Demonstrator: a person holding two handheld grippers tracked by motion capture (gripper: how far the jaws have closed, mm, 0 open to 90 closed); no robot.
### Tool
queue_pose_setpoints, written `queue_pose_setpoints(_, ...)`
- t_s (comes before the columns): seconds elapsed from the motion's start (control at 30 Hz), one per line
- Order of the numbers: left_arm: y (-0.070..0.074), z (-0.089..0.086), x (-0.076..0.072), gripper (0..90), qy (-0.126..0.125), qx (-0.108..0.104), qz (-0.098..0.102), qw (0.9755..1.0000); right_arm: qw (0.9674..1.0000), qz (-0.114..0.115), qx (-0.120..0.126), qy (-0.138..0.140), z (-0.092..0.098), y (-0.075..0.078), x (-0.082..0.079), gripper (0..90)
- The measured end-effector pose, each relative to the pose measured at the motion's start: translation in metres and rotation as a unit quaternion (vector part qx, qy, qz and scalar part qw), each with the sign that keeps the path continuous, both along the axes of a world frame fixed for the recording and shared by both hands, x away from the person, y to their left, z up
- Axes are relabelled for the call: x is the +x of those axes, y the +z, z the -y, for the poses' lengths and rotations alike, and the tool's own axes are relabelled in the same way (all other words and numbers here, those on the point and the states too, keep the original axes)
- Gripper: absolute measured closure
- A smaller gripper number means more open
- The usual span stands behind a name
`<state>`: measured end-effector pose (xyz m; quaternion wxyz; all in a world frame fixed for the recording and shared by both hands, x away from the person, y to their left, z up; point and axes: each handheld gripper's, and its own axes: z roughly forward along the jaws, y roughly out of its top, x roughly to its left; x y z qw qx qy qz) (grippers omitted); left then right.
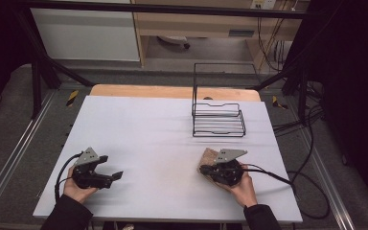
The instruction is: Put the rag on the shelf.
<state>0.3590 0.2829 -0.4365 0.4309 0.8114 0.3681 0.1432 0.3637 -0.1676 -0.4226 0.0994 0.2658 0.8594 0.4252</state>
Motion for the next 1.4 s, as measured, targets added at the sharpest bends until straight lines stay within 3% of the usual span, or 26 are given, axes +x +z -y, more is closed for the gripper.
queue_pose_setpoints(0.23, 0.0, 0.0, 0.0, 9.1, 0.001, 0.0, -0.001, 1.0, 0.9994, -0.009, 0.007, 0.033, -0.011, 0.0, -0.011, 84.2)
queue_pose_setpoints(0.37, 0.0, 0.0, 0.0, 9.1, 0.002, 0.0, -0.002, 1.0, 0.9991, -0.016, 0.002, 0.038, -0.014, -0.004, -0.012, 82.5)
queue_pose_setpoints(0.47, 0.0, 0.0, 0.0, 9.0, 0.002, 0.0, -0.003, 1.0, 0.9989, -0.025, 0.01, 0.039, -0.016, -0.006, -0.01, 73.1)
queue_pose_setpoints(0.6, 0.0, 0.0, 0.0, 9.0, 0.002, 0.0, -0.004, 1.0, 0.9993, -0.018, 0.016, 0.03, -0.012, -0.002, -0.01, 65.2)
queue_pose_setpoints(0.7, 0.001, 0.0, 0.0, 9.0, 0.002, 0.0, -0.004, 1.0, 0.9994, -0.01, 0.031, -0.01, 0.002, 0.004, -0.007, 54.0)
queue_pose_setpoints(0.77, 0.001, 0.001, 0.0, 8.9, 0.002, 0.0, -0.004, 1.0, 0.9992, -0.009, 0.035, -0.019, 0.007, 0.005, -0.005, 52.5)
queue_pose_setpoints(0.8, 0.001, 0.001, 0.0, 8.9, 0.002, 0.0, -0.005, 1.0, 0.9981, -0.014, 0.042, -0.043, 0.018, 0.005, -0.003, 45.5)
queue_pose_setpoints(0.83, 0.001, 0.001, 0.0, 8.9, 0.002, 0.001, -0.006, 1.0, 0.9981, -0.014, 0.042, -0.043, 0.018, 0.005, -0.003, 45.5)
queue_pose_setpoints(0.9, 0.001, 0.002, 0.001, 8.8, 0.002, 0.0, -0.006, 1.0, 0.9958, -0.027, 0.052, -0.07, 0.033, 0.003, -0.001, 37.5)
queue_pose_setpoints(1.13, 0.001, 0.004, 0.001, 8.8, 0.004, -0.002, -0.008, 1.0, 0.9914, -0.038, 0.058, -0.111, 0.06, -0.003, 0.001, 22.8)
queue_pose_setpoints(1.17, 0.001, 0.005, 0.001, 8.7, 0.003, -0.003, -0.008, 1.0, 0.9895, -0.039, 0.06, -0.126, 0.068, -0.005, 0.003, 18.0)
queue_pose_setpoints(1.4, 0.001, 0.014, 0.003, 8.5, -0.001, 0.001, -0.014, 0.9999, 0.9837, -0.047, 0.055, -0.165, 0.094, -0.012, 0.007, 7.7)
